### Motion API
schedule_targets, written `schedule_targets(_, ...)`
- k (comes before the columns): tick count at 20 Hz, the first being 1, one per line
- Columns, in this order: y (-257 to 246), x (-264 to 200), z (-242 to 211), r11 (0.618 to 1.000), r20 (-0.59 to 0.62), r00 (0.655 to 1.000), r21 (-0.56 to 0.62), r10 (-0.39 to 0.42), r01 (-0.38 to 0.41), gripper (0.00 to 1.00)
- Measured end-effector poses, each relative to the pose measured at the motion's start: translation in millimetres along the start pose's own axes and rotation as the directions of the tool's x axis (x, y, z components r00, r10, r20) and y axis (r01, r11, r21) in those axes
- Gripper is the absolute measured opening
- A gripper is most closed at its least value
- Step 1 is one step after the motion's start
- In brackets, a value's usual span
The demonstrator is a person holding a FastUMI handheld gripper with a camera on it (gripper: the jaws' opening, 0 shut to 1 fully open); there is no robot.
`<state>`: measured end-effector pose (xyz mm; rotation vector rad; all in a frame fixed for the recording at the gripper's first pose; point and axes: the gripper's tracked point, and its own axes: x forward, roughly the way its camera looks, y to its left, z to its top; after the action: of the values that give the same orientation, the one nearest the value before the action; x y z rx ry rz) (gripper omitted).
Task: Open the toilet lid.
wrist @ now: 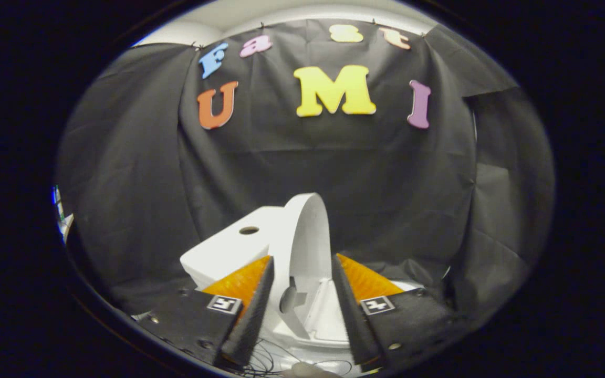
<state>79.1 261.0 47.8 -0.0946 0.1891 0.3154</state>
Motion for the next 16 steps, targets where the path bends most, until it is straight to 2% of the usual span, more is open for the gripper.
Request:
schedule_targets(2,-20,-25,18,1.0,0.071,0.997,0.017,-0.015,0.014,1.0)
schedule_targets(5,-62,-61,34,0.998,0.154,0.987,0.043,-0.055,0.049,1.0)
schedule_targets(8,-106,-85,28,0.993,0.194,0.976,0.085,-0.095,0.08,1.0)
schedule_targets(12,-163,-110,4,0.984,0.215,0.961,0.07,-0.173,0.162,1.0)
schedule_targets(16,-195,-117,-33,0.974,0.191,0.956,0.062,-0.224,0.216,1.0)
